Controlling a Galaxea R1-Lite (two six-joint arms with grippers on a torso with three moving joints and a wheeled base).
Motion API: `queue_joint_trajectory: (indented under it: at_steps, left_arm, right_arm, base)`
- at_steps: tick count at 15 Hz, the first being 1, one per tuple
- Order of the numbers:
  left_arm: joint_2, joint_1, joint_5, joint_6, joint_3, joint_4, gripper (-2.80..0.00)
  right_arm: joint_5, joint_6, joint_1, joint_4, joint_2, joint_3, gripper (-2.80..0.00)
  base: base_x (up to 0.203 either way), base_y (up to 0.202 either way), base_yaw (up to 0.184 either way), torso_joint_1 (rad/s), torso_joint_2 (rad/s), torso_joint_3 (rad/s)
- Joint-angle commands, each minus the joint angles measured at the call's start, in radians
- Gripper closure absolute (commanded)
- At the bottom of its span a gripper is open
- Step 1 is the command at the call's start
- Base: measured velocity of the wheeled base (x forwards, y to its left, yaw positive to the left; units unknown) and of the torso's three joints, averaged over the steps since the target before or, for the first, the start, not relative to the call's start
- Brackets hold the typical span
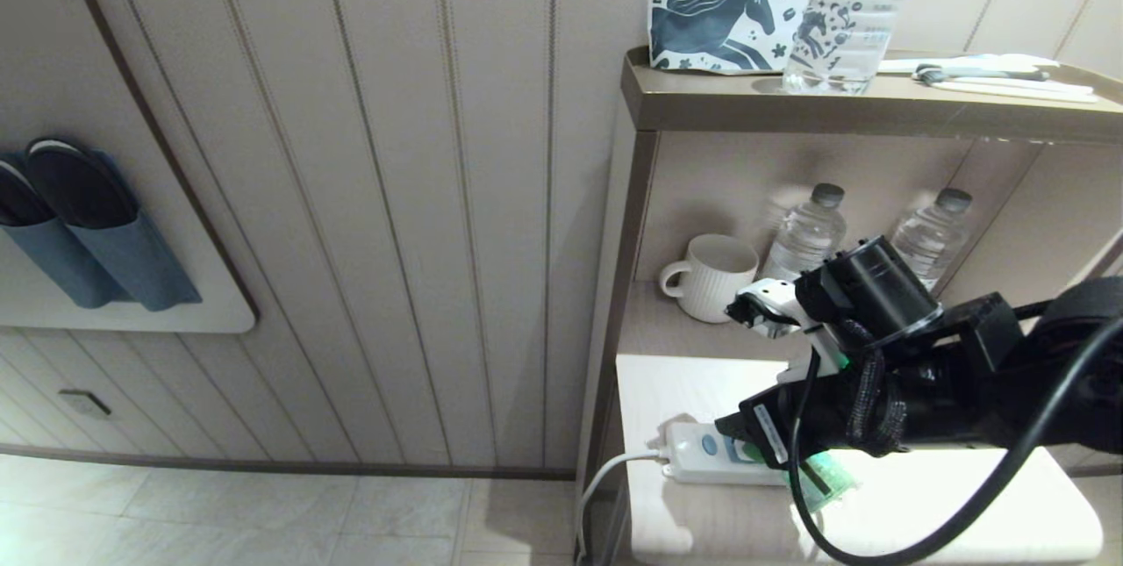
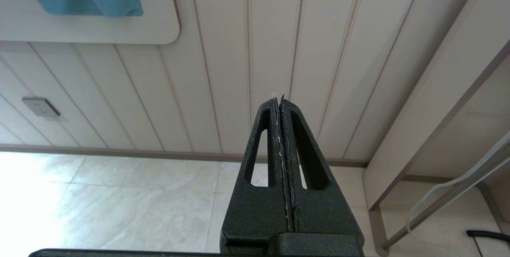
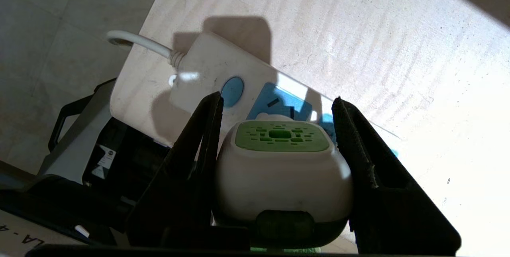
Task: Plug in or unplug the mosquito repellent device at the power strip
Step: Insert the plug into the socket
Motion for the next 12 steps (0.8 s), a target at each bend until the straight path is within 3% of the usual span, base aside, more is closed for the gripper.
queue_joint_trajectory:
  at_steps: [1, 12]
  left_arm:
    - [0.000, 0.000, 0.000, 0.000, 0.000, 0.001, 0.00]
    - [0.000, 0.000, 0.000, 0.000, 0.000, 0.000, 0.00]
  right_arm:
    - [-0.001, 0.000, -0.001, 0.002, -0.017, 0.007, 0.00]
    - [0.002, 0.000, -0.010, -0.035, 0.023, 0.031, 0.00]
  base:
    - [0.000, 0.000, 0.000, 0.000, 0.00, 0.000]
    - [0.000, 0.000, 0.000, 0.000, 0.00, 0.000]
